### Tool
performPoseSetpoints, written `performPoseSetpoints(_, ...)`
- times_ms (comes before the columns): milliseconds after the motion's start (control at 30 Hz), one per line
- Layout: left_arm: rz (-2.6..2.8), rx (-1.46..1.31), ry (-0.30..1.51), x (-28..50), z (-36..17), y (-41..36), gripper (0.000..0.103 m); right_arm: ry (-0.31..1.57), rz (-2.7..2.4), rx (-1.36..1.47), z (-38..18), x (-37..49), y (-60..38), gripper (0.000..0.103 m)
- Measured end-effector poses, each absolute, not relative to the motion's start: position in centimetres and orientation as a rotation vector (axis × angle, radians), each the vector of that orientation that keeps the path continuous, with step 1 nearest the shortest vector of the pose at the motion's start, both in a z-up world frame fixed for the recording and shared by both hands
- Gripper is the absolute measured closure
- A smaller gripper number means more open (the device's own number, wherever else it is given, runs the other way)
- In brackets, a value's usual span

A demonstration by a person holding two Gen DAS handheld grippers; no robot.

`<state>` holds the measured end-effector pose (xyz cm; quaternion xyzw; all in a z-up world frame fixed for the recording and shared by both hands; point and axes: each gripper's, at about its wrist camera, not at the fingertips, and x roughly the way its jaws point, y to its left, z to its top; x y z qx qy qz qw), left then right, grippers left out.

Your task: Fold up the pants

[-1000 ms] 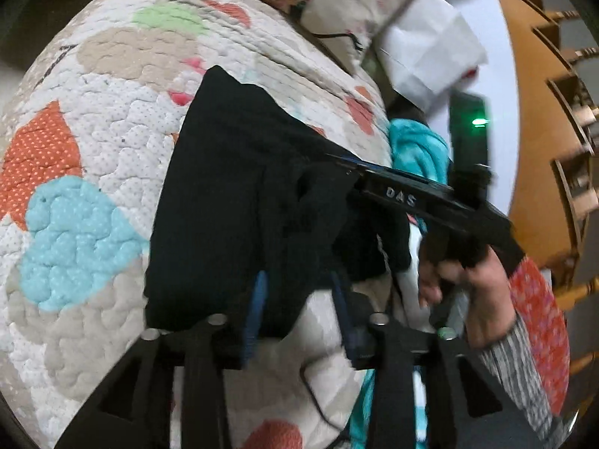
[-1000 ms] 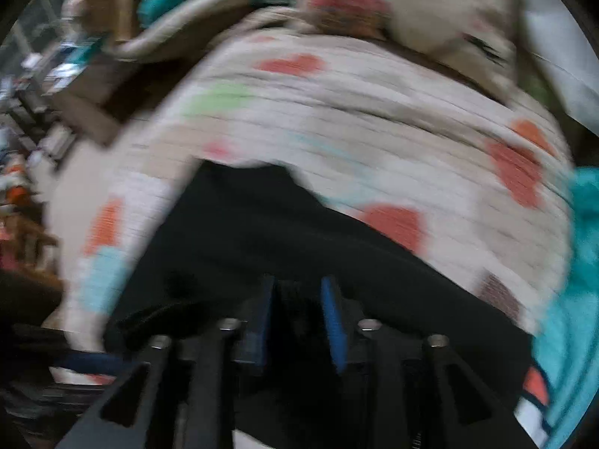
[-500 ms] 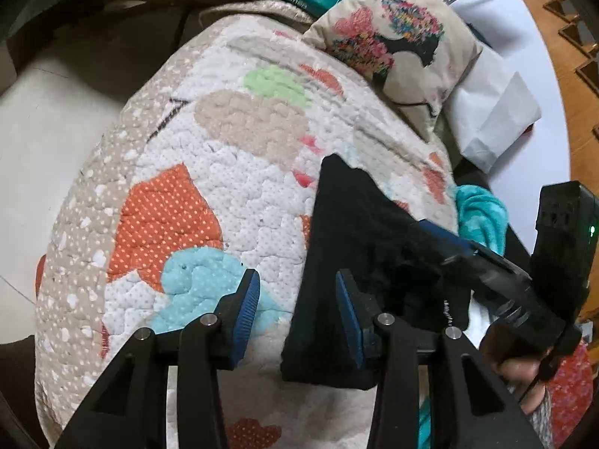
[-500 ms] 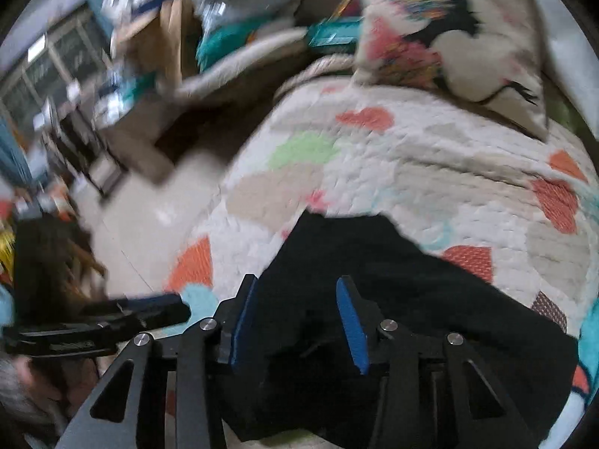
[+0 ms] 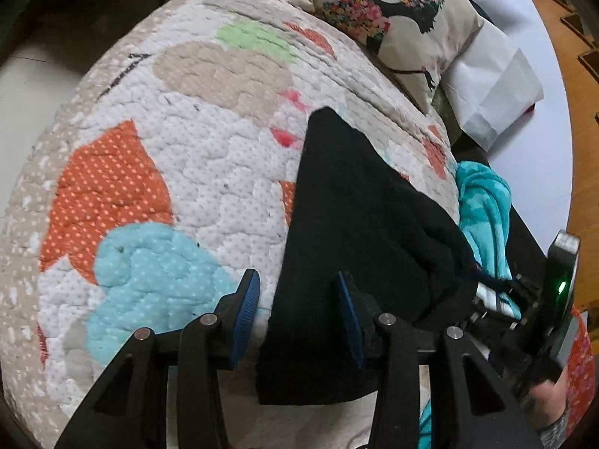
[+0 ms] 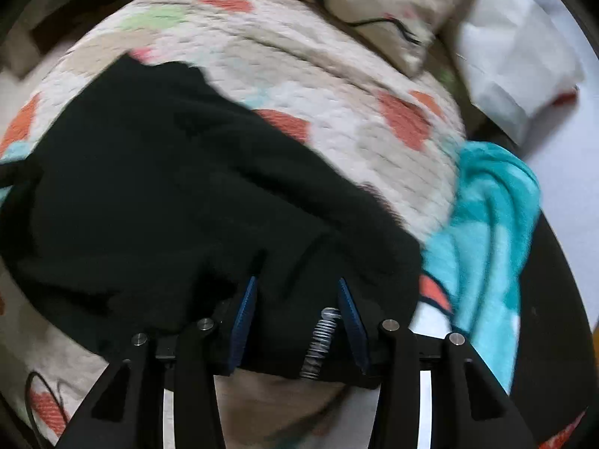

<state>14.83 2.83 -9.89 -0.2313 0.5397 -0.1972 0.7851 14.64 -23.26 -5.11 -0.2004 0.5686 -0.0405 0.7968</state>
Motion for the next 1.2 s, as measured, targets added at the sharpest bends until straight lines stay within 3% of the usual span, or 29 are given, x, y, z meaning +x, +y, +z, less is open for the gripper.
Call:
performPoseSetpoints(267, -0.460, -0.455, 1.131, 14.4, -10.4, 2.2, 0.057, 1.081, 0.285, -0.152, -1.0, 20.5, -17.6, 0.048)
performPoseSetpoints(467, -0.515, -0.460, 1.149, 14.7, -11.0, 0.8, 0.060, 1.134, 0.372, -0.138, -4.3, 27.5, -11.0, 0.047)
performPoseSetpoints(533, -0.518, -0.461, 1.178, 15.1, -11.3, 0.7, 0.084, 1.200, 0.374, -0.183, -6.3, 28.7, -9.2, 0.046)
performPoseSetpoints(567, -0.519, -0.476, 1.191, 15.3, -11.4, 0.8, 0.087, 1.246, 0.376, -0.199, -7.4, 29.2, -8.6, 0.049)
performPoseSetpoints(600, -0.519, -0.493, 1.198, 15.5, -11.4, 1.0, 0.090, 1.270, 0.377, -0.206, -7.8, 29.3, -8.3, 0.069)
performPoseSetpoints(700, -0.513, -0.540, 1.211, 16.0, -11.2, 1.6, 0.093, 1.266, 0.382, -0.179, -7.2, 29.4, -8.0, 0.087)
performPoseSetpoints(1100, -0.275, -0.720, 1.131, 18.3, -10.5, 9.8, 0.091, 1.191, 0.481, -0.188, -3.8, 32.8, -1.2, 0.089)
performPoseSetpoints(1167, -0.207, -0.771, 1.136, 18.4, -11.0, 11.4, 0.086, 1.185, 0.500, -0.198, -4.3, 33.5, 1.1, 0.085)
performPoseSetpoints(1200, -0.184, -0.800, 1.142, 18.5, -11.3, 12.1, 0.083, 1.194, 0.508, -0.197, -4.8, 33.8, 2.0, 0.078)
